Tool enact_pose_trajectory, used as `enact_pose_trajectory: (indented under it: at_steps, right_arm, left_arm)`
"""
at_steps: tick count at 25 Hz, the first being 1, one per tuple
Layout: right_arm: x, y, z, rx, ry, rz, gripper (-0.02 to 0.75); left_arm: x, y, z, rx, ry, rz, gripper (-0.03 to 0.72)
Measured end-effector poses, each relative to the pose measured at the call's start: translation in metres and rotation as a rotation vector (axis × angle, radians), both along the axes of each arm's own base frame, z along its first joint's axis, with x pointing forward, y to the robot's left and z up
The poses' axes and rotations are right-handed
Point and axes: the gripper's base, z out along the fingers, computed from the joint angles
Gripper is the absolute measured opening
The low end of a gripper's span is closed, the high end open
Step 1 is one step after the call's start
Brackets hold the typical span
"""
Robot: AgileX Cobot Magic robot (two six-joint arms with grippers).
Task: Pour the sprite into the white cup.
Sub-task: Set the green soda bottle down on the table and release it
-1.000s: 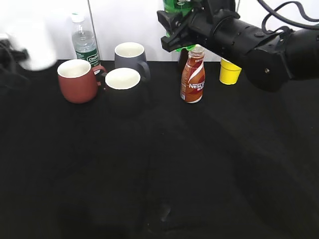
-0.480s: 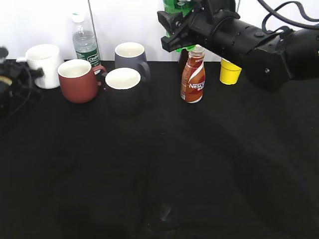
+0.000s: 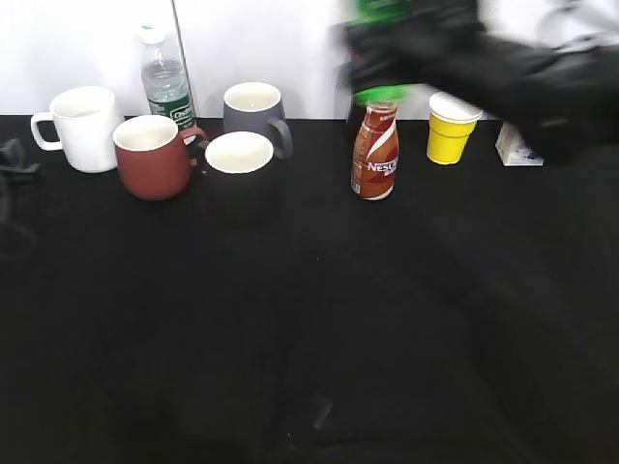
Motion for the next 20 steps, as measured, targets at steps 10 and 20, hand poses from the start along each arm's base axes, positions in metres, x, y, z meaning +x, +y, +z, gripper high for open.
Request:
enact_pose_trajectory:
  at_steps: [10, 20]
  right_arm:
    - [0.019, -0.13, -0.122, 0.079, 0.076, -0.396, 0.401]
    - [0.054, -0.127, -0.173, 0.079, 0.098, -0.404, 0.602]
  left_arm:
    - [-0.062, -0.073, 0.104, 0.044, 0.043, -0.277, 0.312]
    - [-0.072, -0.073, 0.109, 0.068, 0.147, -0.288, 0.312]
